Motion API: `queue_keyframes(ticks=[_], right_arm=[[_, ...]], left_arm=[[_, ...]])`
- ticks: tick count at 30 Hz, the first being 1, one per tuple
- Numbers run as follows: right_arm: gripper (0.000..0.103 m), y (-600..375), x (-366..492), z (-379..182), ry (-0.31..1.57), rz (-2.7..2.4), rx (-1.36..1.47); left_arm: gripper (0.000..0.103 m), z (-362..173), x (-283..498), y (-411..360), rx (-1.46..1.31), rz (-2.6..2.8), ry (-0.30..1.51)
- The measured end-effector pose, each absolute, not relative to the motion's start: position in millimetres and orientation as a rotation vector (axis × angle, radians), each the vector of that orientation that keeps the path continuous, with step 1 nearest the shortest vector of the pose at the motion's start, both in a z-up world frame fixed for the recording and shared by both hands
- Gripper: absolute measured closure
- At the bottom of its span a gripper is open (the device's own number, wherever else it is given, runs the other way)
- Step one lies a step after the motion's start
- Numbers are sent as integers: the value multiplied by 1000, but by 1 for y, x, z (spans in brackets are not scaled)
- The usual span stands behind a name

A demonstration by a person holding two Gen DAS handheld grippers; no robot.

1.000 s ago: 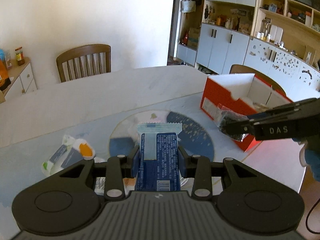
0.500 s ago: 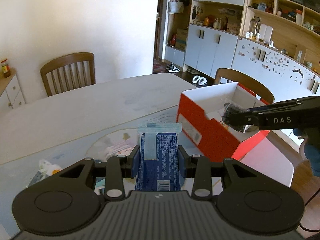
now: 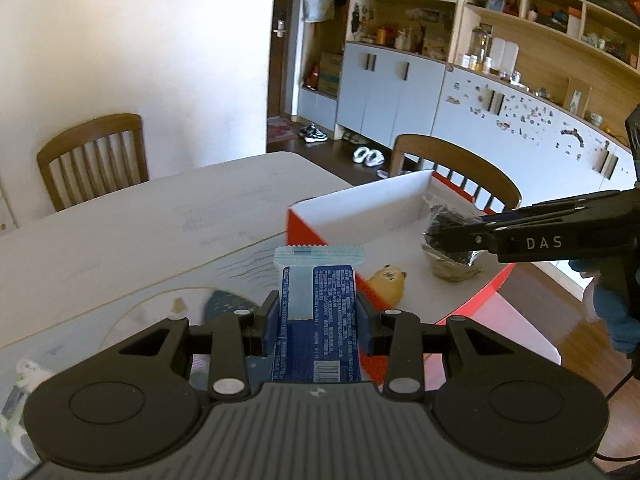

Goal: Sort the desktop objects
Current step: 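Carry the blue box and black bag over the red shoebox with both tools, then lower the blue box into the shoebox with the left tool while the right tool releases the black bag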

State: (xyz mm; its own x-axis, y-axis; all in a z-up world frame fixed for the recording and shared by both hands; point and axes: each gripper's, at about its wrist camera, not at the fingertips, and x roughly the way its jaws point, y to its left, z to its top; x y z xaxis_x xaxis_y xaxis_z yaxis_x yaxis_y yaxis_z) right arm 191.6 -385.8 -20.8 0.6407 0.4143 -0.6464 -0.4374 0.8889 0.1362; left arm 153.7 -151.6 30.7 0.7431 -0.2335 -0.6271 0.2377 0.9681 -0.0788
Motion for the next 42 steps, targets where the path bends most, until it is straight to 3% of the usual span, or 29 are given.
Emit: queue_keyframes(ticks=[8,14,42], right_arm=[[66,-418,209,-27,749,467,-25],[73,-434,227,-36,760,456,-59],[70,-463,259,-76,859,516,-59]], left_arm=[[67,29,180,-197,49,-292,701],[66,21,207,-224,76,-304,729],[66,-56,349,-287,227,-273,979]])
